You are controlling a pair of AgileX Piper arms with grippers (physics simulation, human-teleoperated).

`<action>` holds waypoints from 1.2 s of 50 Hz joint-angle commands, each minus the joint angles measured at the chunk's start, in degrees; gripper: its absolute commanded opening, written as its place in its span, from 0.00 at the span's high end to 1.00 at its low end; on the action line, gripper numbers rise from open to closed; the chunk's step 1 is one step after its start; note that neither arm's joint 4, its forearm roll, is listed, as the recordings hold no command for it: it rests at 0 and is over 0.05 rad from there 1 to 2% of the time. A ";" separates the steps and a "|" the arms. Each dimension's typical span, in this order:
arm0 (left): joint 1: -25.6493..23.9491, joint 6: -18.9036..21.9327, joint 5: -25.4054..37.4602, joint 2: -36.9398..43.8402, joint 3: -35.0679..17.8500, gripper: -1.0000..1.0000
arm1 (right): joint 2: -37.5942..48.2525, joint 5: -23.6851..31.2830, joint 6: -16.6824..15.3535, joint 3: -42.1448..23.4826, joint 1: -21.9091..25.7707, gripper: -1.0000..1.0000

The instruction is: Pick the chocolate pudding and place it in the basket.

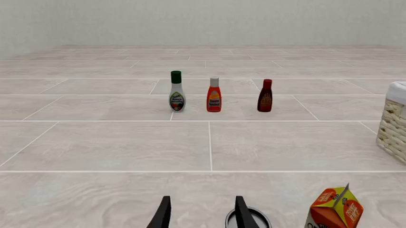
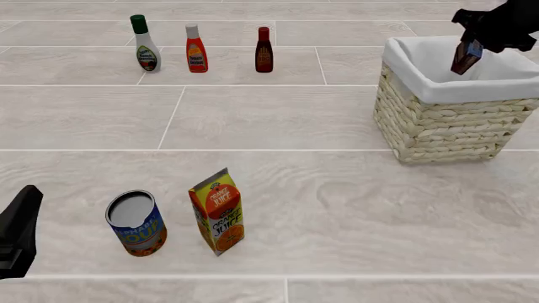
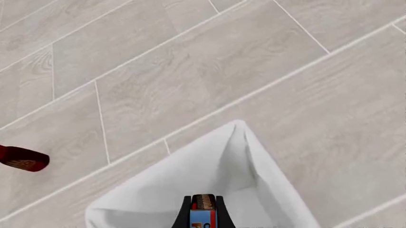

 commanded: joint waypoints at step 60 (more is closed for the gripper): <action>0.00 0.00 0.00 0.00 0.00 0.00 | -0.81 -3.11 0.37 6.17 0.06 1.00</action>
